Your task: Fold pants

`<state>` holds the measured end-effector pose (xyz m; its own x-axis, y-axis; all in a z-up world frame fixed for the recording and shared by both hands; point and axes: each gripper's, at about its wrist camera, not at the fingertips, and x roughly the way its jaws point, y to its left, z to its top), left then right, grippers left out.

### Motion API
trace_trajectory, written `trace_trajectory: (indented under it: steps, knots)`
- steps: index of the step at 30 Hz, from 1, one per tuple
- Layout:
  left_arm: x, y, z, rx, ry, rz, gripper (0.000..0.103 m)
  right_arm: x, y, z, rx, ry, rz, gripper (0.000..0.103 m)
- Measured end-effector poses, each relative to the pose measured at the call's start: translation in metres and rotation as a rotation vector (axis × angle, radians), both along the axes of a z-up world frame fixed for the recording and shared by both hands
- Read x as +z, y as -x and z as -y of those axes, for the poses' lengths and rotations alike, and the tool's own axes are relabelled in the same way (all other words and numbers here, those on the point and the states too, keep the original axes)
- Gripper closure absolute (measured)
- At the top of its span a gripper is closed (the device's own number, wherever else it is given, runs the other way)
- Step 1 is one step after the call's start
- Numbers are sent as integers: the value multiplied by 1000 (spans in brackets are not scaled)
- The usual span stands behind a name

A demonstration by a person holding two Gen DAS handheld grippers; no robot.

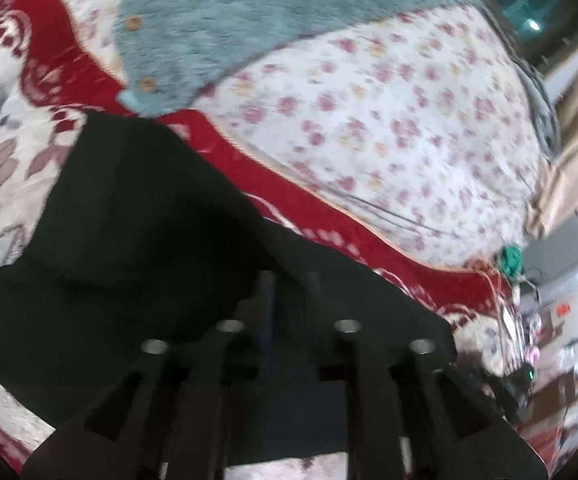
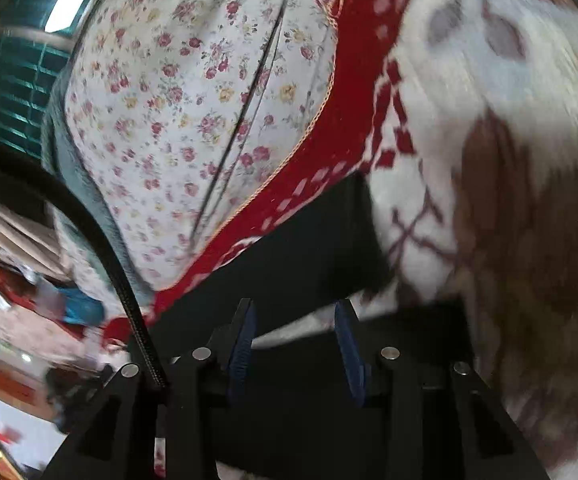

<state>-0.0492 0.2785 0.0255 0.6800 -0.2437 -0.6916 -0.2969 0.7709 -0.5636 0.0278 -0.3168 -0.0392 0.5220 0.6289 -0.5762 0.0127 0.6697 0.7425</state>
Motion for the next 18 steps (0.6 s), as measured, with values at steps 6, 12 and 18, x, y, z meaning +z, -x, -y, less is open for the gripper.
trace_trajectory:
  steps: [6,12,18]
  knots:
    - [-17,-10,-17,68,125,1,47,-16,-8,-11,-1,-51,-61,53]
    - [-23,-48,-9,72,38,-62,47,-30,-24,-24,-29,-86,-67,49]
    - [-53,-83,-6,124,-23,-182,47,-33,-29,-29,-66,-94,-57,44]
